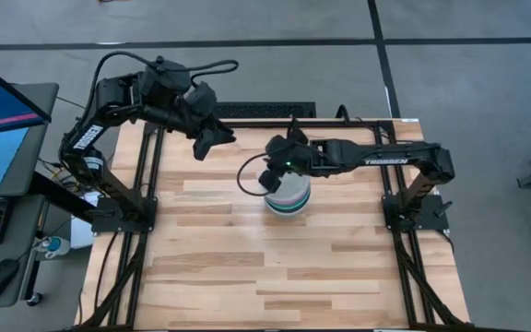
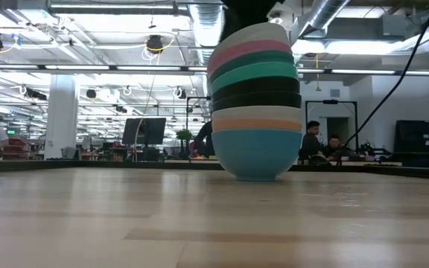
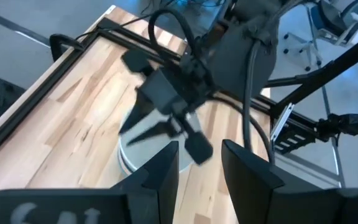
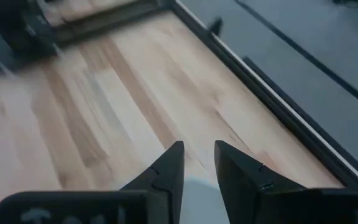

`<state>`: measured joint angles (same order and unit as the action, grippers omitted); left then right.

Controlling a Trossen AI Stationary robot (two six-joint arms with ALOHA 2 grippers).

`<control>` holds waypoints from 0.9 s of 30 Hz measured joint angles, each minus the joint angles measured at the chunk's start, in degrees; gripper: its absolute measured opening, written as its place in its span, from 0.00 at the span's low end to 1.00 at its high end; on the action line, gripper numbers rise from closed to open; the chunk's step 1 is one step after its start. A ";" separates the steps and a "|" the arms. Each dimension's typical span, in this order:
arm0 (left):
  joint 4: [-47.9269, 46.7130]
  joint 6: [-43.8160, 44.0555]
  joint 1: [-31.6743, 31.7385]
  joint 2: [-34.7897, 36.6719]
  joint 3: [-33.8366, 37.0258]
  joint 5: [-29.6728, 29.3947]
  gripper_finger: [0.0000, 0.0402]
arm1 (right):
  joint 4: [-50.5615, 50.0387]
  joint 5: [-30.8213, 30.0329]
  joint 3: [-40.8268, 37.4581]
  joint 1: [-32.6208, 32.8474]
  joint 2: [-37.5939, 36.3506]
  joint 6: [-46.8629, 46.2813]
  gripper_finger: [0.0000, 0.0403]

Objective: Nest bowls inside each other
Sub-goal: Stack the white bowl on top of the pink bowl

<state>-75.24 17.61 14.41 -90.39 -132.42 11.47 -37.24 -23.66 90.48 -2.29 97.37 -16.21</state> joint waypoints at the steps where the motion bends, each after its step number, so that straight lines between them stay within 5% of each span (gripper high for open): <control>1: -0.20 0.00 0.00 -0.02 0.00 -0.20 0.28 | -1.72 -0.14 -0.08 -0.08 -0.48 -0.14 0.28; 10: -0.90 0.33 -0.02 -0.02 0.00 -0.27 0.28 | -15.63 -0.67 -0.15 4.33 -1.50 -7.80 0.28; 27: -0.79 0.93 -0.02 -0.02 0.00 -0.20 0.28 | -12.94 -17.27 -7.34 16.59 -1.47 -22.80 0.28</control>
<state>-76.03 18.53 14.39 -90.41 -132.42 11.27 -50.17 -40.93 83.13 14.31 95.90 -39.00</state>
